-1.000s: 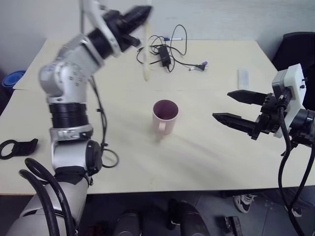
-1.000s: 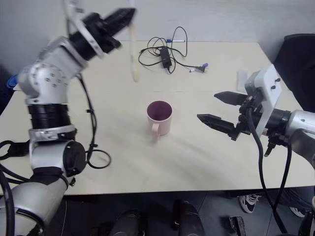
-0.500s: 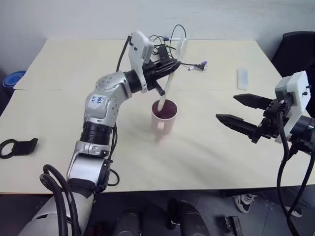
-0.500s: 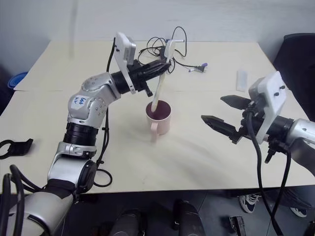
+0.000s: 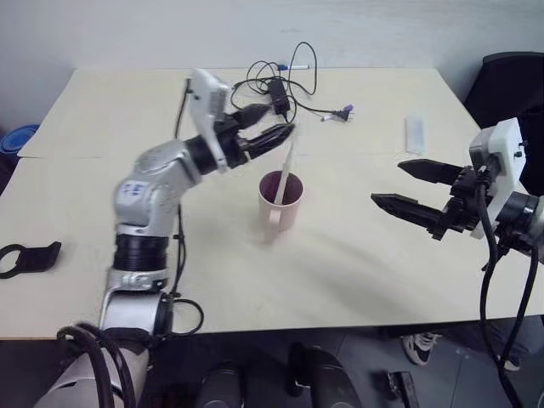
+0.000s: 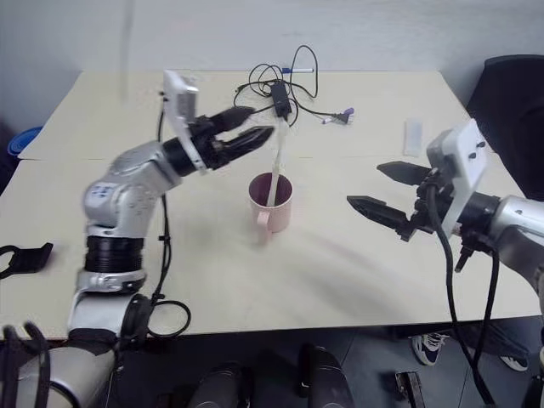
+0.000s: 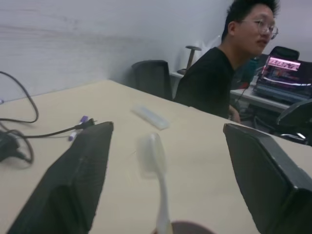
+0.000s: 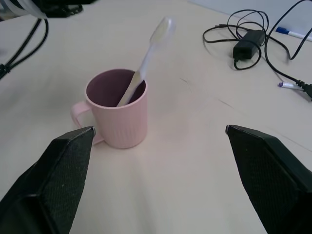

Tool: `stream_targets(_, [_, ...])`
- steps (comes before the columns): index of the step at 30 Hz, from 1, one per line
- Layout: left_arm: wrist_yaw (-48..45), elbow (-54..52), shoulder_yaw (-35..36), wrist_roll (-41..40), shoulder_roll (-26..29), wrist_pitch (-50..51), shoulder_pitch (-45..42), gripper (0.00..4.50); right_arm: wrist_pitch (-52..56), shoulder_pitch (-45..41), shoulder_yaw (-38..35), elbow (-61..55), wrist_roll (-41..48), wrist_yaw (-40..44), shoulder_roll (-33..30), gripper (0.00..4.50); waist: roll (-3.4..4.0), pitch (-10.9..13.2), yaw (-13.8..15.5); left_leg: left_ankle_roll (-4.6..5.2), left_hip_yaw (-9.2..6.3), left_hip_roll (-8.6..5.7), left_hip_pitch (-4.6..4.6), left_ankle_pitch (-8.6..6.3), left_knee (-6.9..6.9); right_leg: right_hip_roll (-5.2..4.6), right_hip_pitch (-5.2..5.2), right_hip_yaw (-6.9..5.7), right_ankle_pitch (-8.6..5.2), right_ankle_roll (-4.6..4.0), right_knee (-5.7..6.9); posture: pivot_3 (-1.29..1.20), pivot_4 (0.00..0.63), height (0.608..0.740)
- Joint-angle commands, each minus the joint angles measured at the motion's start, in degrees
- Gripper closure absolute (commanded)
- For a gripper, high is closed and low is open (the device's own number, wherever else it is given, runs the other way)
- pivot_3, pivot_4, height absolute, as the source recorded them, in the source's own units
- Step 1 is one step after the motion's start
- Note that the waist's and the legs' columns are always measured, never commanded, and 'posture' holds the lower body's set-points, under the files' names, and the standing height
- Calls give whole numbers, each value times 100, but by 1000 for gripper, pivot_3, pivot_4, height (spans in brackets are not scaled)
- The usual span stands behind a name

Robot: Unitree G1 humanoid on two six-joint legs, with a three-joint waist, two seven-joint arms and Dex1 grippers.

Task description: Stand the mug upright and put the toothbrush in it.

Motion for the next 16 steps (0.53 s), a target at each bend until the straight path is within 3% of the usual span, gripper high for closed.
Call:
stream_targets(1, [-550, -754, 439, -503, 939, 548, 149, 18, -376, -286, 251, 418, -400, 641, -309, 0, 1, 1, -12, -1, 2, 0, 0, 0, 1, 1, 0, 0, -1, -1, 0, 0, 150, 740])
stream_targets(5, [-1249, -1128, 548, -713, 1994, 817, 493, 18, -495, -661, 540, 894, -633, 1037, -377, 0, 2, 1, 5, 0, 0, 2, -1, 0, 2, -1, 1, -2, -1, -1, -2, 0, 150, 740])
stream_targets(11, [-3075, -1025, 574, -546, 3751, 214, 1262, 18, -679, -840, 890, 1508, -904, 2437, -923, 0, 10, 6, 47, 0, 4, 0, -7, -3, 4, 1, -1, -11, -3, -5, -9, 0, 150, 740])
stream_targets(16, [-3577, -849, 480, -381, 4244, -192, 1485, 18, -849, -1008, 1009, 1983, -1152, 3032, -1098, 0, 13, 8, 44, 4, 8, -3, -4, -5, 6, 1, -2, -8, -5, -8, -26, 0, 150, 740])
